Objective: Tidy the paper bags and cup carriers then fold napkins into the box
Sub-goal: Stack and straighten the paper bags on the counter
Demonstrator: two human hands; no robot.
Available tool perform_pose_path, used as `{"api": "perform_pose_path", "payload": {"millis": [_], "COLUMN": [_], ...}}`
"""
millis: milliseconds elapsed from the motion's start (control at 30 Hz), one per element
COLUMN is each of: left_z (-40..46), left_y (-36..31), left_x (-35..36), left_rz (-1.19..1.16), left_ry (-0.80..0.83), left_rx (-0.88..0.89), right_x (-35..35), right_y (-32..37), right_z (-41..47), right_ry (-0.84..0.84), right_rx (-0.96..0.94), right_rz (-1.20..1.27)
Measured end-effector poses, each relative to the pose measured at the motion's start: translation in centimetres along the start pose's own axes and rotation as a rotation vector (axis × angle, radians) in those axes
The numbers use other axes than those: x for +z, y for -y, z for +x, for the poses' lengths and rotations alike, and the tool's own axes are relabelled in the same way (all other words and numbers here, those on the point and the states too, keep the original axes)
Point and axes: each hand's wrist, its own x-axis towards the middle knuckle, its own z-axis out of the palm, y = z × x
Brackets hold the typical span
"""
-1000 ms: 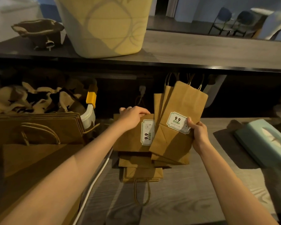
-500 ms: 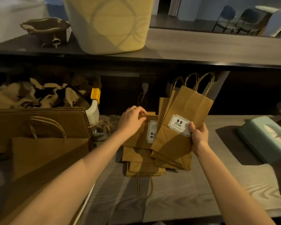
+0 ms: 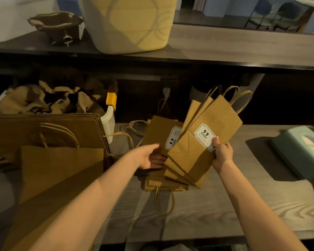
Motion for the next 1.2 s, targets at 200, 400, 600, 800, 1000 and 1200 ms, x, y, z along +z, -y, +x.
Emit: {"api": "perform_pose_path", "payload": {"millis": [200, 400, 600, 800, 1000, 1200], "left_z": [-0.3, -0.1, -0.1, 0.0, 1.5, 3.1], "left_y": [0.3, -1.1, -2.4, -2.7, -2.3, -1.3], "left_x": [2.0, 2.0, 1.1, 1.5, -0.2, -1.9], "left_rz": [-0.161, -0.254, 0.125, 0.279, 0.551, 0.677], "left_ry": [-0.022, -0.133, -0.176, -0.206, -0.365, -0.502], "left_rx": [0.087, 0.418, 0.573, 0.610, 0.632, 0.468], "right_x": [-0.2, -0.8, 0.2, 2.8, 4.9, 5.9], "right_y": [0.0, 0.9, 1.9, 0.5, -0.4, -2.0], "right_z": [-0.5, -0.6, -0.4, 0.3, 1.9, 3.2], "right_ry": [-0.002, 0.030, 0.227, 0.253, 0.169, 0.111], "right_rx": [0.034, 0.010, 0.128, 0.124, 0.079, 0.033], "right_rz": [0.046, -0.003, -0.064, -0.252, -0.308, -0.605]}}
